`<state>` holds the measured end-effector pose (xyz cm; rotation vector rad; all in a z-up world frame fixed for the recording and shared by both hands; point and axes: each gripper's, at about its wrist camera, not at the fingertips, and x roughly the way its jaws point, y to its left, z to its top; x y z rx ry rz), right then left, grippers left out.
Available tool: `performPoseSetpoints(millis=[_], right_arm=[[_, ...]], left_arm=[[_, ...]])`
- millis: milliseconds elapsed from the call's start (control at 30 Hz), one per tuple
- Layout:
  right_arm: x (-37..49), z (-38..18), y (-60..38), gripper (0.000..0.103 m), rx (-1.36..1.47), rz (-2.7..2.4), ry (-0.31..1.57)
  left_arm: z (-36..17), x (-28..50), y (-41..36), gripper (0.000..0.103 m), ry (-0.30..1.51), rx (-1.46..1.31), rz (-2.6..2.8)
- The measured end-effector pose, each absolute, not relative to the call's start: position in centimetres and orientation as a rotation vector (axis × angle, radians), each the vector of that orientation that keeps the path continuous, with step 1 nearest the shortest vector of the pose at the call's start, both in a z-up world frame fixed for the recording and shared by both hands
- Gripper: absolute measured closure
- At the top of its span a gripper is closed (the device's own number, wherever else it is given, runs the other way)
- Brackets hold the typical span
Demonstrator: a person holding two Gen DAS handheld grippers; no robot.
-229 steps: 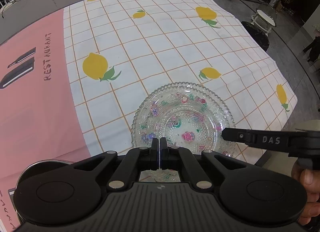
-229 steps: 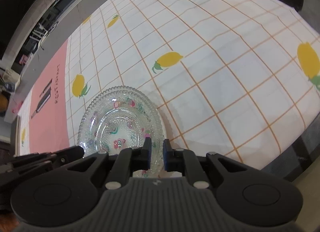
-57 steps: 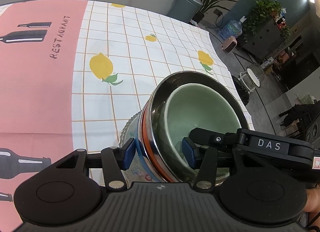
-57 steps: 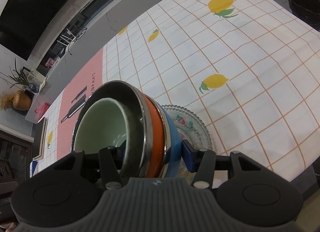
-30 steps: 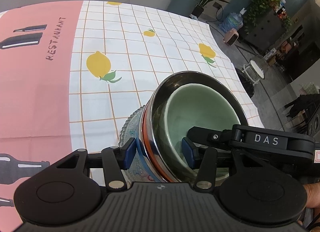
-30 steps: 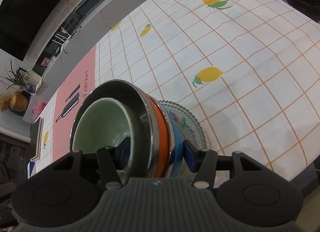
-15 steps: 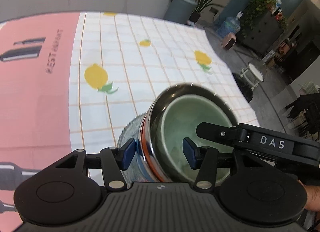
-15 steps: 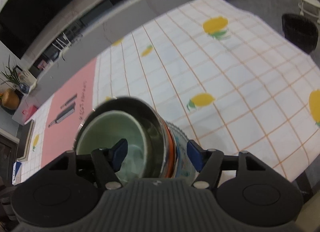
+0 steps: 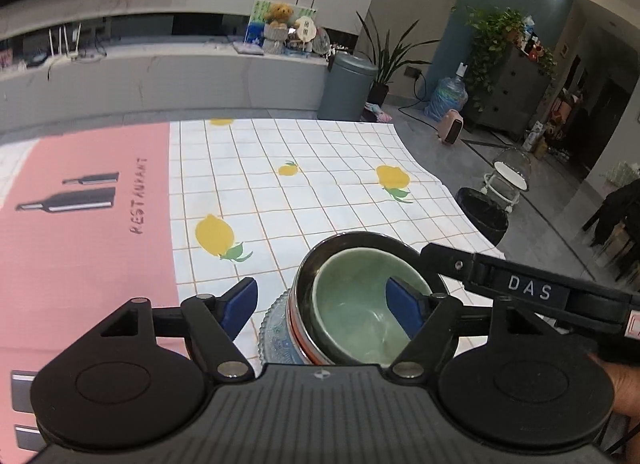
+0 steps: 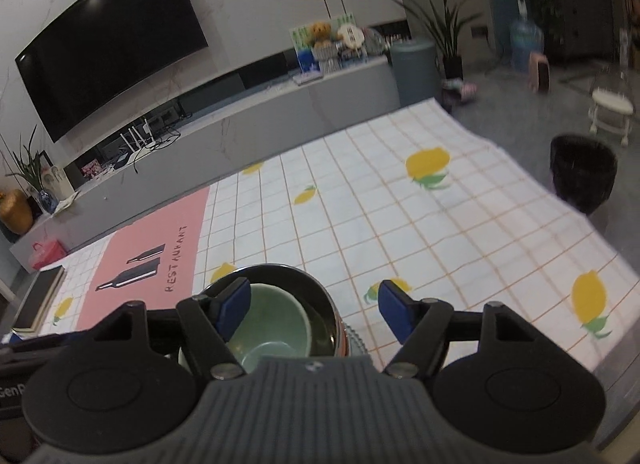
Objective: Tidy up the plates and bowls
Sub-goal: 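Lower the nested bowls onto the glass plates and open both tools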
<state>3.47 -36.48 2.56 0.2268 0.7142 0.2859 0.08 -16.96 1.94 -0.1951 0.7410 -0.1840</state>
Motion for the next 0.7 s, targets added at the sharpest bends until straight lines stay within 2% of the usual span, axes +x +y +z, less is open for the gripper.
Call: performPoseSetpoints(millis=[433,500,533,700], right_arm=[[-0.6,3.0,-35.7,0.018,0.099,0.22,0.647],[-1.1,2.9,-35.6,0.005,0.086,0.213,0.649],[-1.5,2.9,-35.5,0.003,0.078,0.207,0.645],[-1.8,2.6,-35.3,0.003,0.054,0.178,0.669]], left_arm=[[1.5,-1.8,-16.5,0.012,0.773,-0.162,-0.056],[1.3,-1.9,-16.5,0.012,0.797,-0.144,-0.014],[1.3,-1.9,-16.5,0.011,0.806,-0.14,-0.007],[1.0,-2.5,-16.3,0.011,0.821,-0.142,0.011]])
